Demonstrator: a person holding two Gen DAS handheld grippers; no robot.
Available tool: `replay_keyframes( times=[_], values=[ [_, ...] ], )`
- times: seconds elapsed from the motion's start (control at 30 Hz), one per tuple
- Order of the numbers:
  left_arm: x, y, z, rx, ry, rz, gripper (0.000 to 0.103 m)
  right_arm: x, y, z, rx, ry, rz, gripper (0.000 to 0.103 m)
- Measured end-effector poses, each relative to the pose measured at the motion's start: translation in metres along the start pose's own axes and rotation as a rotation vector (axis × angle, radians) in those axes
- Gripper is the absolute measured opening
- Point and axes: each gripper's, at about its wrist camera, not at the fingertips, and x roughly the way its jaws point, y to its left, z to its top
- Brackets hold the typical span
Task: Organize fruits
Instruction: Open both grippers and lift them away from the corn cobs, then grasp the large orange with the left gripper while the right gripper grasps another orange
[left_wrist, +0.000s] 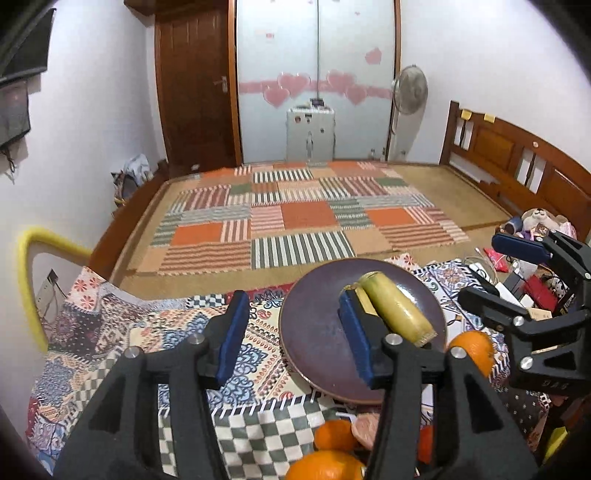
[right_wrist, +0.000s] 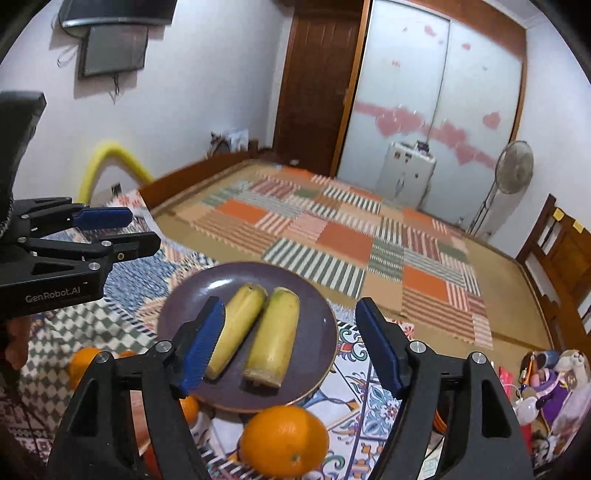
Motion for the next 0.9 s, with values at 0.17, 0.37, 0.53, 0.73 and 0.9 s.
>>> replay_keyframes(
  times=[0.17,0.37,0.53,0.73,0.9],
  values=[
    [-0.036,0.0,-0.011,0.008,-0.058,0.01,0.059,-0.022,0.005,-0.006,0.008,-0.065,-0.023,0.08],
    [-0.061,-0.001,-0.032,0.004,-0.077,-0.003,0.065,-0.029,0.004,-0.024,0.022,-0.076,-0.04,0.083],
    [-0.063,-0.002,-0.056,-0.013,-0.032,-0.022,0.066,-0.03,0.002,-0.047,0.037,-0.049,-0.05,0.084],
    [-0.053,-0.006,-0.083,0.002,0.016,-0.01,0.066,-0.028,0.002,-0.073,0.039,-0.009,-0.054,0.084],
    [-0.04,-0.009,-0.108,0.005,0.069,-0.022,0.067,-0.016,-0.001,-0.09,0.062,0.037,-0.035,0.084]
  ],
)
